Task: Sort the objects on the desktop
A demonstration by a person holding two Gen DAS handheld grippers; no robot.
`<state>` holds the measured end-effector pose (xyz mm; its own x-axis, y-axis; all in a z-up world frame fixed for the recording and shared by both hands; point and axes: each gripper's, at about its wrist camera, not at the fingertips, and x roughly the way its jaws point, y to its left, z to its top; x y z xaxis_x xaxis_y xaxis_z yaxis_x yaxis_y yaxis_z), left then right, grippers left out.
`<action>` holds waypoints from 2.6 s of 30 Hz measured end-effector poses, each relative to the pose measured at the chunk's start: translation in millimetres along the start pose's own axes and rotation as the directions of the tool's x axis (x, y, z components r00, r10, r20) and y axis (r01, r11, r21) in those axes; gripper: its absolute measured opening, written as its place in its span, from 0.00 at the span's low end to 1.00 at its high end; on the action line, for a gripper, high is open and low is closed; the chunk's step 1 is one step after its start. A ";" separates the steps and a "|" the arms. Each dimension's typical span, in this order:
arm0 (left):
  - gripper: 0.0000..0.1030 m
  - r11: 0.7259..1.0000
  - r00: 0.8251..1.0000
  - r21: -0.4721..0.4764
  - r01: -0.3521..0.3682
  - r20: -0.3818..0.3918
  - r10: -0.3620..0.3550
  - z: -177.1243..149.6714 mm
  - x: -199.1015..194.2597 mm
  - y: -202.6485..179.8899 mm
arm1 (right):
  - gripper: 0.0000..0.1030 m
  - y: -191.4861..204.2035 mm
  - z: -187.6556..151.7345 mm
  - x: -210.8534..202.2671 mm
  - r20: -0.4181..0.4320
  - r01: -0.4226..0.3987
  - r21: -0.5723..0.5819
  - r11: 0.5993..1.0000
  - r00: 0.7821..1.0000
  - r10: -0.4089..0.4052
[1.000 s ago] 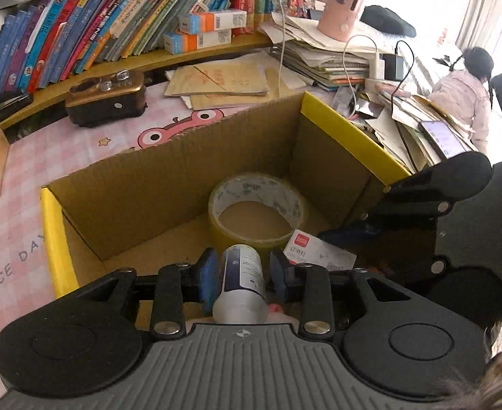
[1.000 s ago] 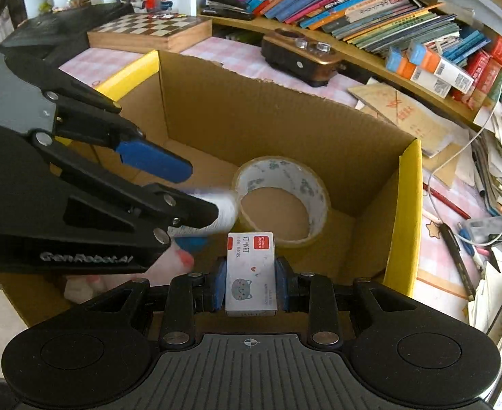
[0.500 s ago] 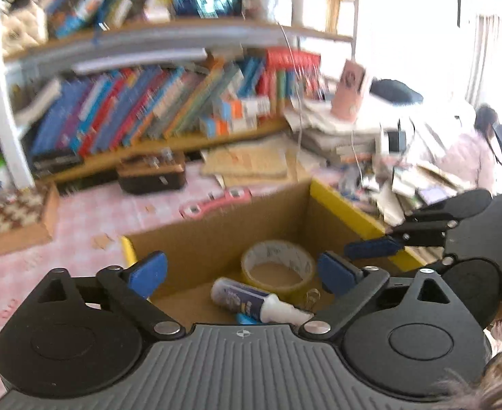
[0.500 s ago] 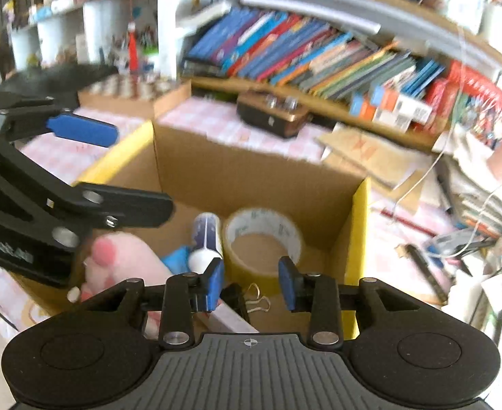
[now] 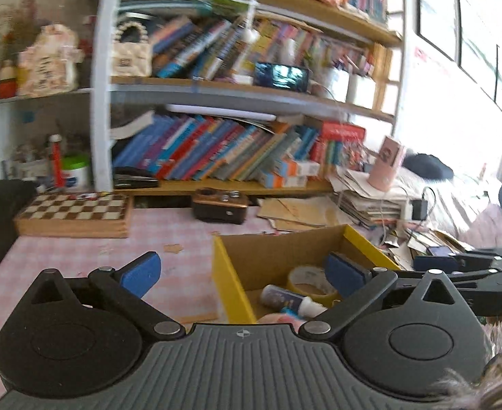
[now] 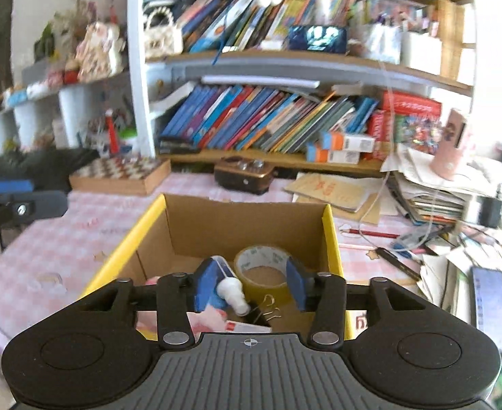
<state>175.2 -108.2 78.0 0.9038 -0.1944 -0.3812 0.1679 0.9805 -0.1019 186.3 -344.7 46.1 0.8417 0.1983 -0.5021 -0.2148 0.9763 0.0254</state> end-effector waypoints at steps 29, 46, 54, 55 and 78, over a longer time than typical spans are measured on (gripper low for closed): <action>1.00 0.983 0.984 -0.118 -0.143 -0.120 0.129 -122.2 -159.3 51.5 | 0.79 128.3 -107.5 -101.1 -0.076 0.117 0.066 0.991 0.991 -0.112; 1.00 0.980 0.987 -0.169 -0.101 -0.140 0.077 -130.4 -168.1 62.7 | 0.80 145.2 -116.4 -110.5 -0.112 0.117 0.060 0.991 0.988 -0.110; 1.00 0.984 0.987 -0.159 -0.084 -0.149 0.060 -130.5 -167.0 58.4 | 0.80 146.6 -116.6 -110.2 -0.120 0.114 0.047 0.992 0.987 -0.108; 1.00 0.984 0.987 -0.159 -0.085 -0.152 0.060 -130.5 -167.0 57.9 | 0.80 146.8 -116.6 -110.3 -0.121 0.114 0.046 0.992 0.987 -0.108; 1.00 0.978 0.975 -0.182 -0.097 -0.213 0.057 -136.0 -161.7 57.9 | 0.80 143.5 -118.7 -113.0 -0.131 0.113 0.062 0.992 0.986 -0.105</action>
<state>-14.8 -23.8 8.9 0.8076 -0.1396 -0.5730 0.0049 0.9731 -0.2302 1.5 -237.3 3.9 0.7873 0.0821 -0.6111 -0.0869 0.9960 0.0218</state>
